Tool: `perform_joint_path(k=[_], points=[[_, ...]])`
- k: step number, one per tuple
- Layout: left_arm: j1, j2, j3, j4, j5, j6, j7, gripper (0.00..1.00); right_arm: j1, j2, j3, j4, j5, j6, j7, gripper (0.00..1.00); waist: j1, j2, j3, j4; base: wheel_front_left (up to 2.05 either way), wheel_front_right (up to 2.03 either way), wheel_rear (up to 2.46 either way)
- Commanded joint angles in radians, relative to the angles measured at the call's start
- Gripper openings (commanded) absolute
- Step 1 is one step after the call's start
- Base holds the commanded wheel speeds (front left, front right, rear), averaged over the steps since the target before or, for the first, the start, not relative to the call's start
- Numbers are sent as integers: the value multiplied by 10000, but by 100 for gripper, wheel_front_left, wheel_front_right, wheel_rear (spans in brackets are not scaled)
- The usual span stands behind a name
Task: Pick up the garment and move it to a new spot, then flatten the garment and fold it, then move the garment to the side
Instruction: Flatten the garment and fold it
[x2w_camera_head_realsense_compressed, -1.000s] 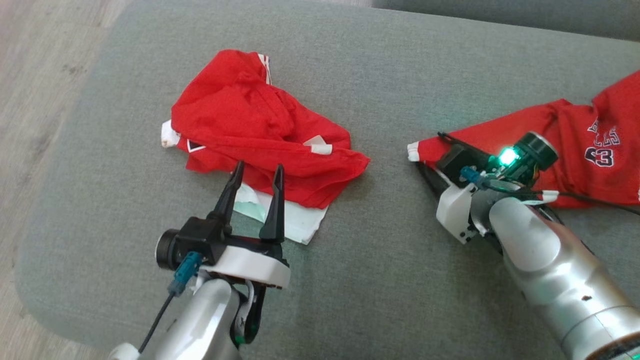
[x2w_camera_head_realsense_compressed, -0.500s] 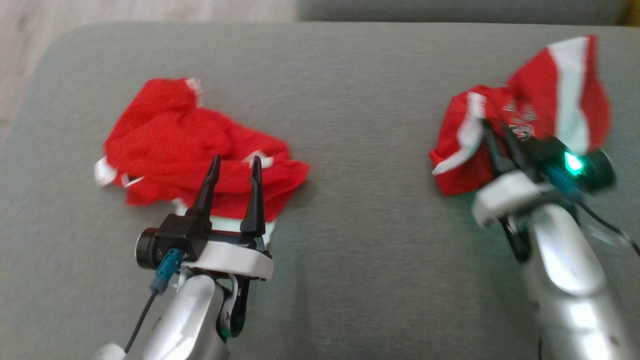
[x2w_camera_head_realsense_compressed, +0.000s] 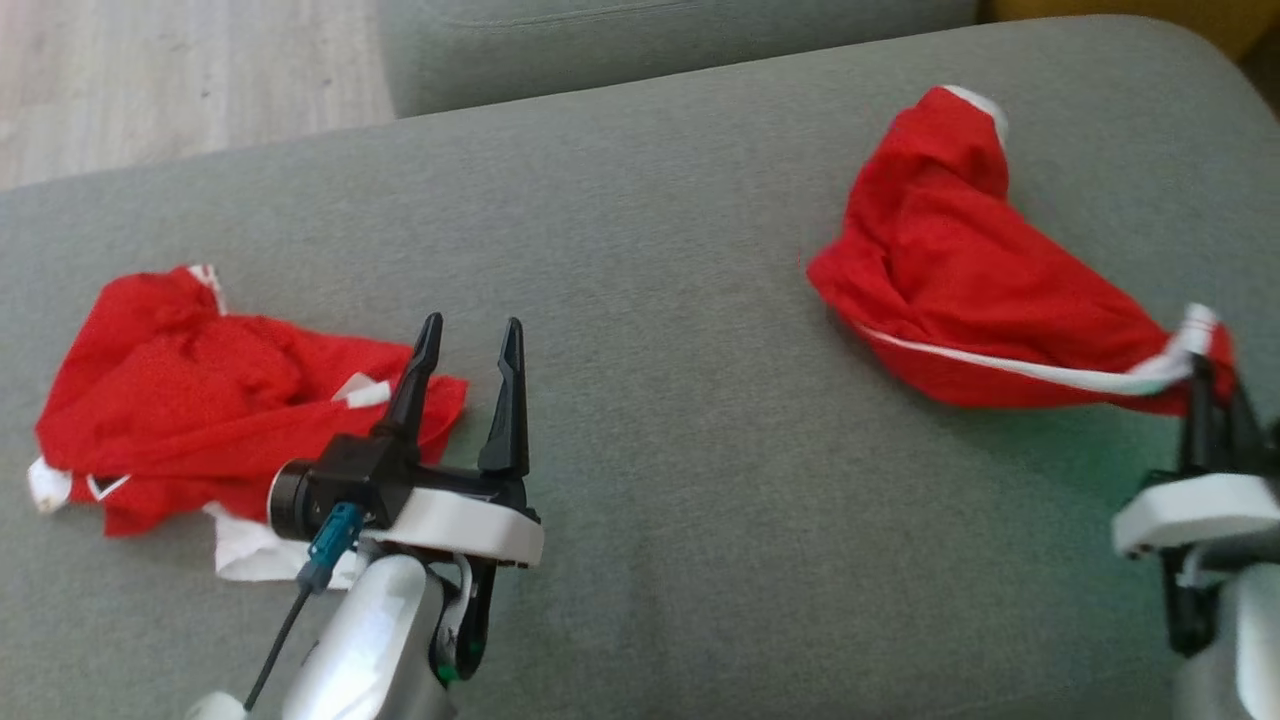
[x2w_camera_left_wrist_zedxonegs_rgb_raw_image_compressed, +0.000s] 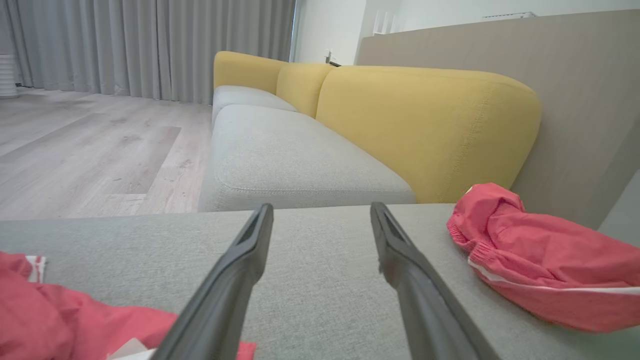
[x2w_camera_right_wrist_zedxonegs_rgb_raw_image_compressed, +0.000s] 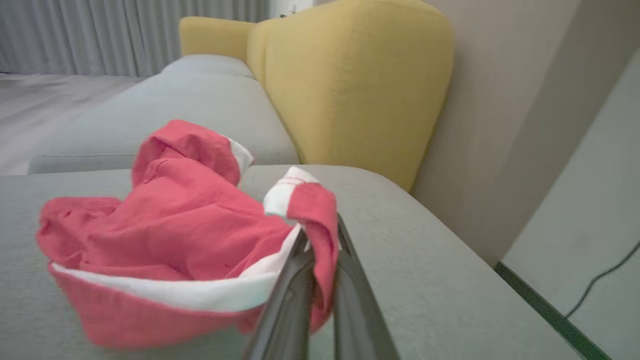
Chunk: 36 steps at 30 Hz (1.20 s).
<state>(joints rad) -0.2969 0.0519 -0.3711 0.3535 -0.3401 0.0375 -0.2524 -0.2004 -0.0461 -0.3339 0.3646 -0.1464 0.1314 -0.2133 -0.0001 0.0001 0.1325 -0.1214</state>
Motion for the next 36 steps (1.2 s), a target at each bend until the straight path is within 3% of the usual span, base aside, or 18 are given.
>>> perform_joint_path(k=[1,5,6,7,15,28,36], points=[[-176,74,325,-261,86,-19,-93,100,-139,-46,-59,-364,38,-7,95,0,1,-1,-10,-91,0,0,0],[-164,61,329,-215,101,-51,-93,100,-119,-44,-589,-231,-17,-7,422,0,1,-1,-5,-142,0,0,0],[-159,58,329,-196,108,-64,-93,100,-132,-44,-790,-154,-80,-7,563,46,1,-1,-4,-153,0,0,0],[-154,55,328,-177,117,-78,-93,100,-166,-44,-928,-59,-79,-7,691,100,1,-1,-6,-156,0,0,0],[-186,35,326,-61,166,-155,-93,100,-512,-43,-1125,-448,-311,-7,5,100,1,-1,-60,-66,0,0,0],[-160,13,283,-39,224,-208,-93,100,490,-42,3072,-1342,1396,-7,-478,100,1,-1,-96,298,0,0,0],[-319,7,180,-34,305,-201,-93,100,-244,-42,3826,-259,1011,-7,-226,100,1,-1,329,770,0,0,0]])
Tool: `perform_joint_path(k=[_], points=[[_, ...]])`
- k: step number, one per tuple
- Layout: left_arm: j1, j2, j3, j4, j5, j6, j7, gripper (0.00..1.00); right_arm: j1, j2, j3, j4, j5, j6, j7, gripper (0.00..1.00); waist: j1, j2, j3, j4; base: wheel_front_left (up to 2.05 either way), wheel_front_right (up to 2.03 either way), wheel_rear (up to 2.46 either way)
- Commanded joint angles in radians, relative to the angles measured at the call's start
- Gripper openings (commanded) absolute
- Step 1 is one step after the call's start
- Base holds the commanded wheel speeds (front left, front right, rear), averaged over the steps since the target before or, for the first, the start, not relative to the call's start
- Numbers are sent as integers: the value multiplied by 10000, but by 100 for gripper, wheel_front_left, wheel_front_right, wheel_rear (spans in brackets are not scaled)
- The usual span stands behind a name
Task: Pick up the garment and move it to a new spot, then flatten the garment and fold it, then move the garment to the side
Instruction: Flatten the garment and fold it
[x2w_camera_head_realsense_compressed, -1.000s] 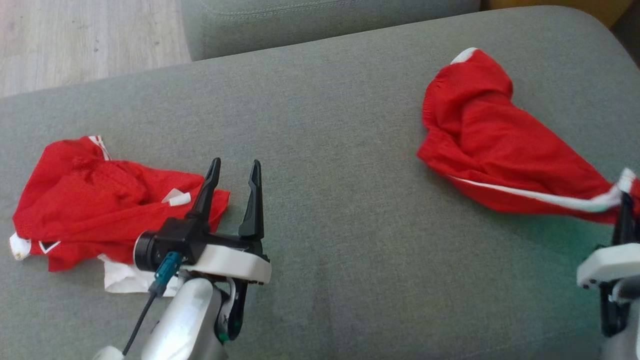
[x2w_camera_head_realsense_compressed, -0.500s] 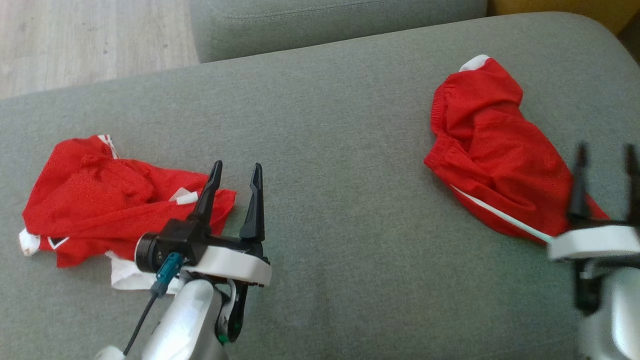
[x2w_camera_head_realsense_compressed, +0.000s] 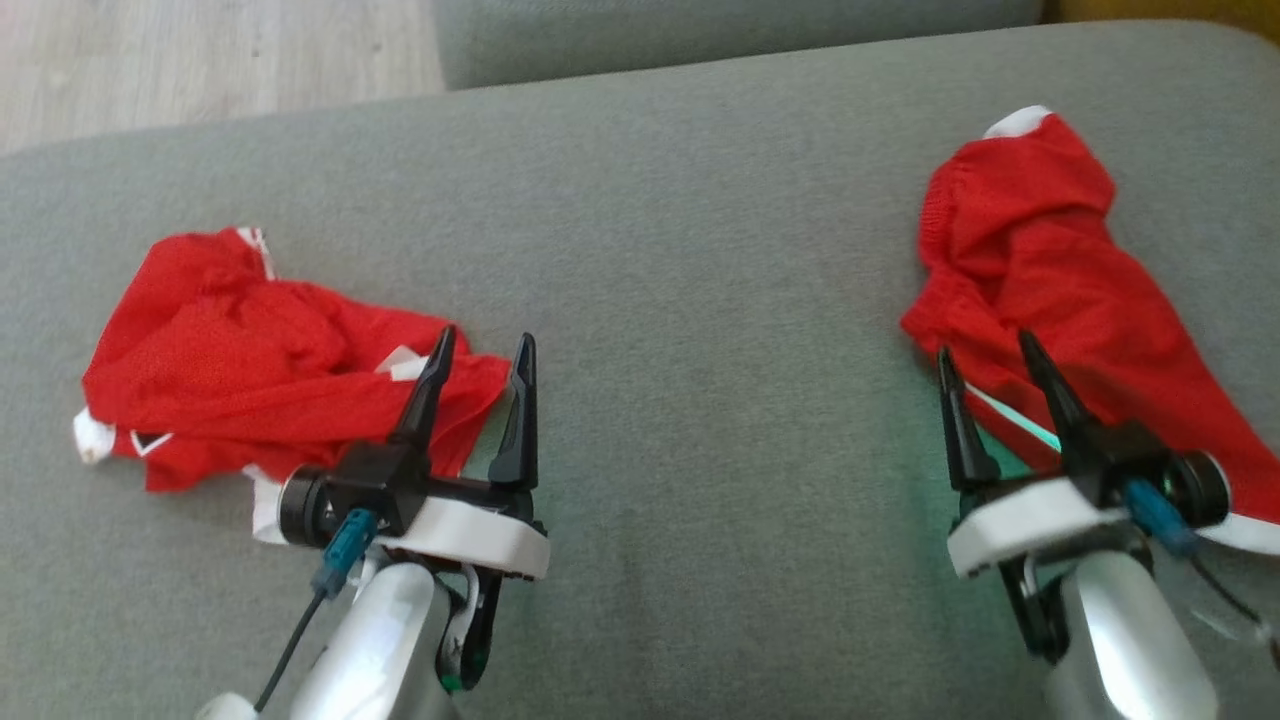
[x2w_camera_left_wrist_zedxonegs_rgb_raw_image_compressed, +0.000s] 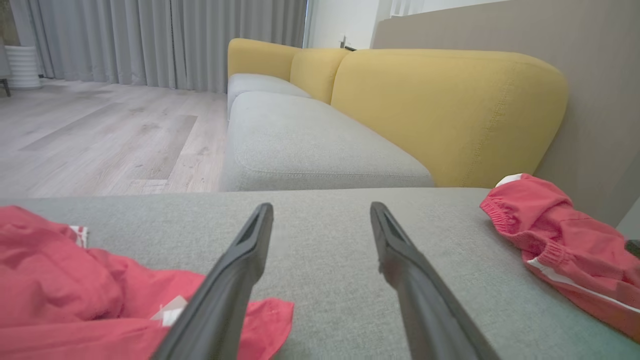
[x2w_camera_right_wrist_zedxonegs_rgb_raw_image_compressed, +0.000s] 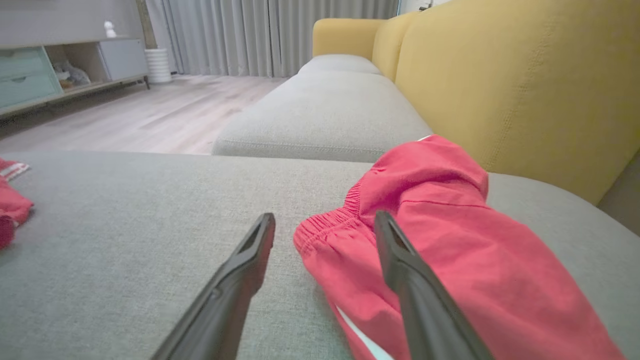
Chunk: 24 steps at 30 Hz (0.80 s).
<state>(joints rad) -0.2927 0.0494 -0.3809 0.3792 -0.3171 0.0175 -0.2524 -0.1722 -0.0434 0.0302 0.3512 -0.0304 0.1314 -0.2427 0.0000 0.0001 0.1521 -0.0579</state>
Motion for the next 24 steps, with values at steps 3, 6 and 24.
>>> perform_joint_path(k=[3,6,24], points=[[-437,28,184,-265,74,-13,-93,100,-1033,-68,-74,671,-695,-7,390,100,0,-1,270,349,0,0,0],[-500,23,95,-245,34,-2,-93,100,-1460,-68,-360,1467,-1107,-7,571,100,0,-1,373,537,0,0,0],[-526,13,-54,-131,-43,57,-93,100,-3043,-68,866,3584,325,-7,-167,0,0,-1,324,879,0,0,0]])
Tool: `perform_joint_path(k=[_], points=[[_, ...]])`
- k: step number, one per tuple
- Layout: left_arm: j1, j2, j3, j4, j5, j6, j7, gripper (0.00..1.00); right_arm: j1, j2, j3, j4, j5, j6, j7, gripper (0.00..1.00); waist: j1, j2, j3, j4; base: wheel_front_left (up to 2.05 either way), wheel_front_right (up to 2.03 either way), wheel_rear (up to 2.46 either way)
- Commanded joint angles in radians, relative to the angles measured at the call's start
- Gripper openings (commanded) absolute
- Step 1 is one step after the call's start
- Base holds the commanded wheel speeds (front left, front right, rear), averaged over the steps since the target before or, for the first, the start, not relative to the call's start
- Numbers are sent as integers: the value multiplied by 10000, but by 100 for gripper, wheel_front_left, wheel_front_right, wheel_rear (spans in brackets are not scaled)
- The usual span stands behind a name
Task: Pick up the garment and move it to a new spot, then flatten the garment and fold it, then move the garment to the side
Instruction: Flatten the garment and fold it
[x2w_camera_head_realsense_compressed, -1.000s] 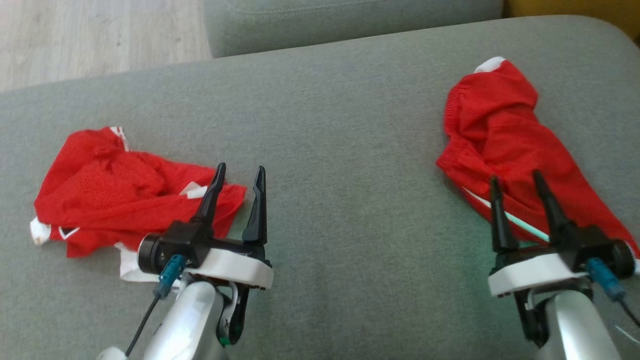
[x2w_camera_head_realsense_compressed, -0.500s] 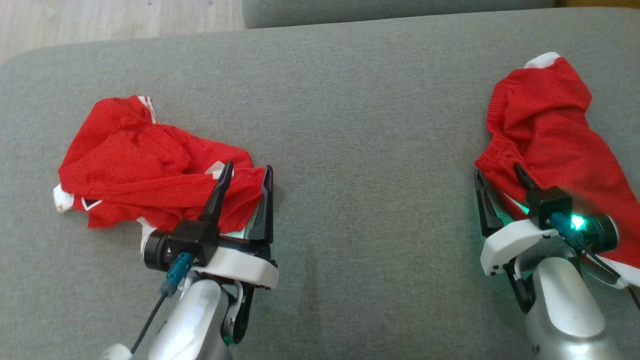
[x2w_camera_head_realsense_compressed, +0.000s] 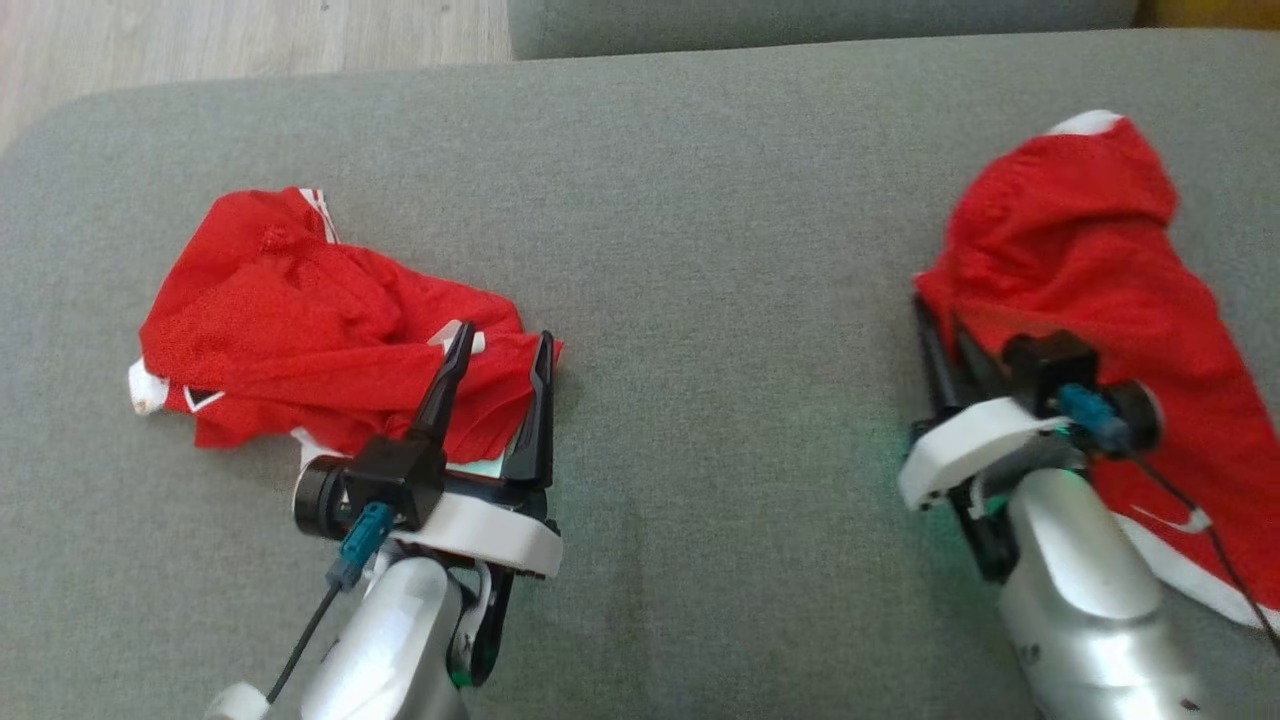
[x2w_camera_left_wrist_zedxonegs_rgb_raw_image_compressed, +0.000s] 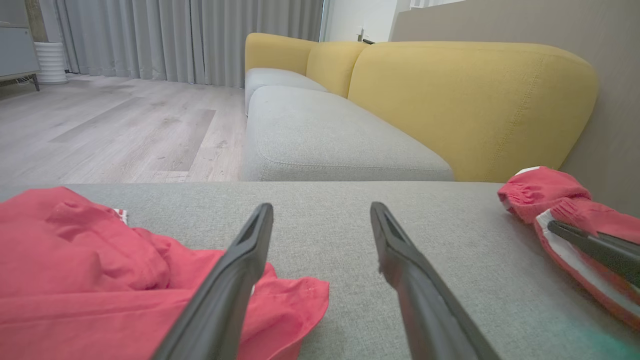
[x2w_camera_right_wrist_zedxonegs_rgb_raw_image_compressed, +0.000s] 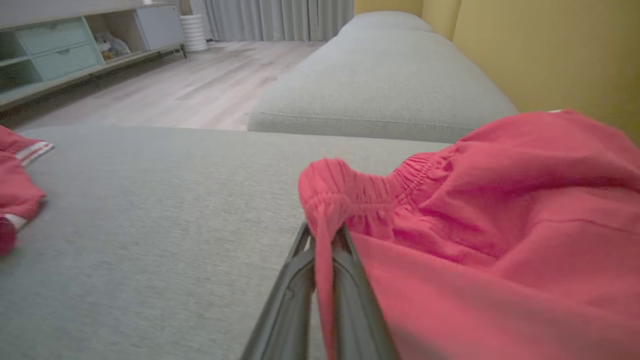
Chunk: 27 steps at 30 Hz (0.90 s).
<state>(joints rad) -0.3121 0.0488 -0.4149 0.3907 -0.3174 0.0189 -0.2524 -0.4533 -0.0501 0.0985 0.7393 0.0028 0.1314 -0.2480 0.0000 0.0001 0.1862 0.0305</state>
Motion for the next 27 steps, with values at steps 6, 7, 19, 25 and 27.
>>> perform_joint_path(k=[6,7,19,25,27], points=[[-259,18,261,-202,-25,21,-93,100,-108,-1,2387,-1106,1325,-7,-133,0,0,-1,-201,-11,0,0,0],[-247,18,249,-194,-26,14,-93,100,-91,-1,2758,-1176,1488,-7,-134,0,0,-1,-231,-4,0,0,0],[-112,17,159,-148,-53,31,-93,100,-620,-350,7223,-444,3587,-7,192,100,0,-1,-362,229,0,0,0],[-40,22,212,-121,-110,108,-93,100,-752,-685,7066,-442,4311,-7,-24,100,0,-1,-479,54,0,0,0],[-8,43,266,-126,-118,124,-93,100,-662,-818,6614,-637,4399,-7,-91,100,0,-1,-544,-57,0,0,0]])
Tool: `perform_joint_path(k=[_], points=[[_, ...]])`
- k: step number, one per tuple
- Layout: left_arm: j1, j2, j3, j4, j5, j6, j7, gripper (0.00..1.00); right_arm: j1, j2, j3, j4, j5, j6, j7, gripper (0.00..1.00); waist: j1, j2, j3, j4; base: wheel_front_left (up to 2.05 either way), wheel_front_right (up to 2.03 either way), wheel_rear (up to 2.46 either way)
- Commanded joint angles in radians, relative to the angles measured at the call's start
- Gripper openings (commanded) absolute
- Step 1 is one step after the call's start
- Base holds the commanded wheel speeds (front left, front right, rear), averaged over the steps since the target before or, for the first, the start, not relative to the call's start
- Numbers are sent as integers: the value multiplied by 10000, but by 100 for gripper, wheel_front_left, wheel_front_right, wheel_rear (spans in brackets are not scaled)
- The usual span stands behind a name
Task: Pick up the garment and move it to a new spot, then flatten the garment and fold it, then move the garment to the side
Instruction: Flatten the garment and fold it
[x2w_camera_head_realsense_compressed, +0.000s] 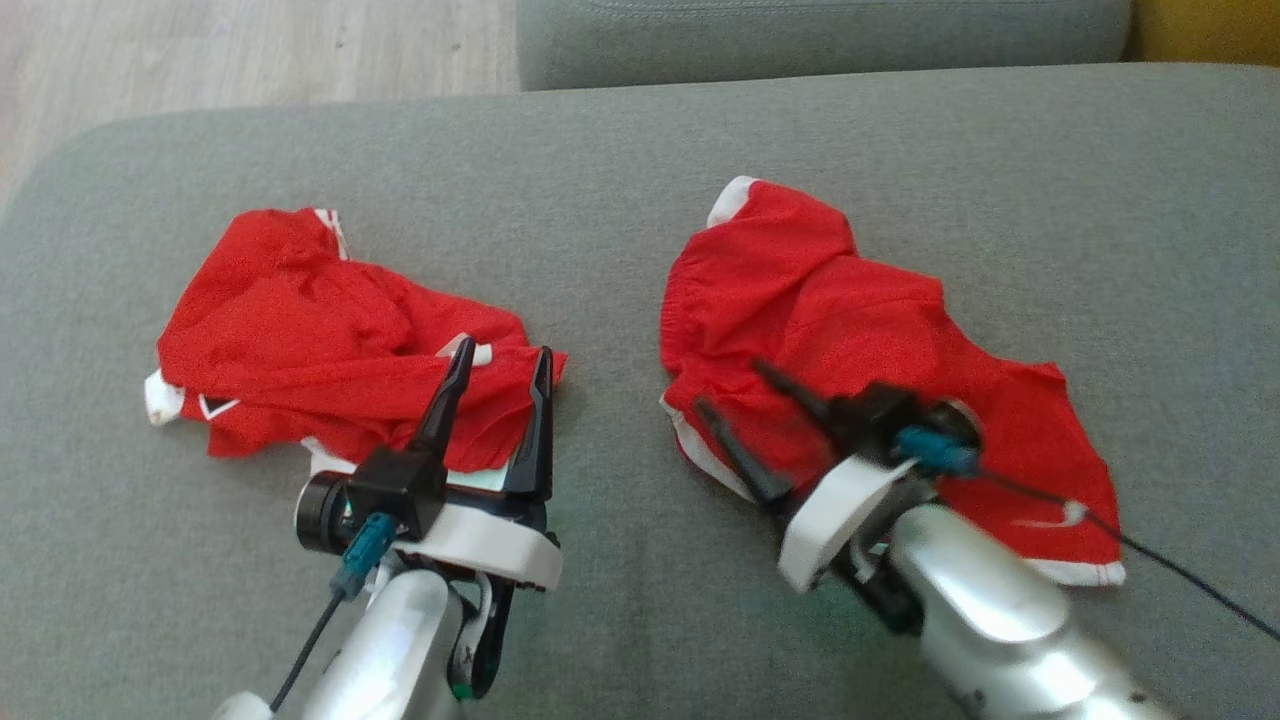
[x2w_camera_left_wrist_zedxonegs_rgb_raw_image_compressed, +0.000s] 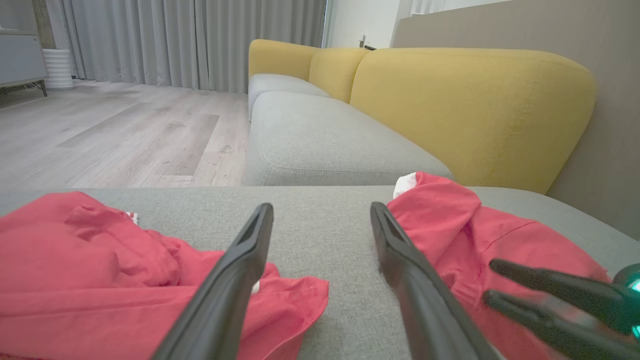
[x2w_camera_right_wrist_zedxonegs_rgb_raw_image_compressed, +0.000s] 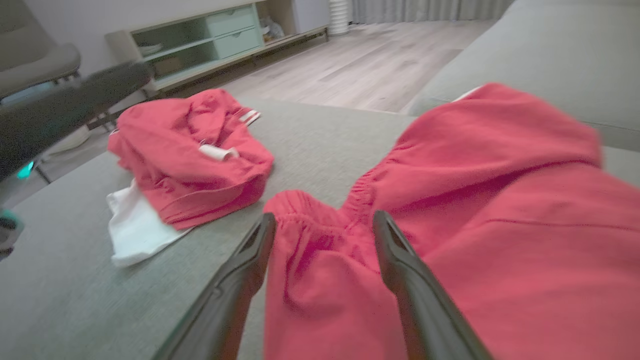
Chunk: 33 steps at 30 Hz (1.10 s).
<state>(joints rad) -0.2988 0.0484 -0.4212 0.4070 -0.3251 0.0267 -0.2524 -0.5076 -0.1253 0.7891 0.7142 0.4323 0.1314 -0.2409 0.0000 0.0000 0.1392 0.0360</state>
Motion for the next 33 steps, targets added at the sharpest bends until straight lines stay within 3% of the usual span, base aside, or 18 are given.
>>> perform_joint_path(k=[1,5,9,15,22,28,33], points=[[-132,60,349,-298,-42,46,-93,100,-45,-145,-593,-517,87,-7,-181,100,0,0,-100,-162,0,0,0],[-102,101,427,-344,-47,54,-93,100,365,-411,-1741,-1224,-236,-7,-201,100,0,0,-179,-343,0,0,0],[-54,117,503,-418,-49,29,-93,100,1507,-626,-3866,-2443,-1046,-7,-205,100,0,0,-262,-518,0,0,0],[70,129,610,-511,-26,-31,-93,100,3778,17,-6775,-3887,-2473,-7,-206,100,0,0,-290,-796,0,0,0],[165,113,643,-529,19,-104,-93,100,4257,594,-7245,-4351,-3201,-7,-207,100,0,0,-264,-954,0,0,0],[-38,81,485,-483,46,-171,-93,100,3080,673,-7192,-3793,-3548,-7,-50,100,0,0,18,-623,0,0,0],[-185,57,343,-430,34,-172,-93,100,1542,592,-7363,-2718,-3244,-7,864,100,0,0,346,-239,0,0,0]])
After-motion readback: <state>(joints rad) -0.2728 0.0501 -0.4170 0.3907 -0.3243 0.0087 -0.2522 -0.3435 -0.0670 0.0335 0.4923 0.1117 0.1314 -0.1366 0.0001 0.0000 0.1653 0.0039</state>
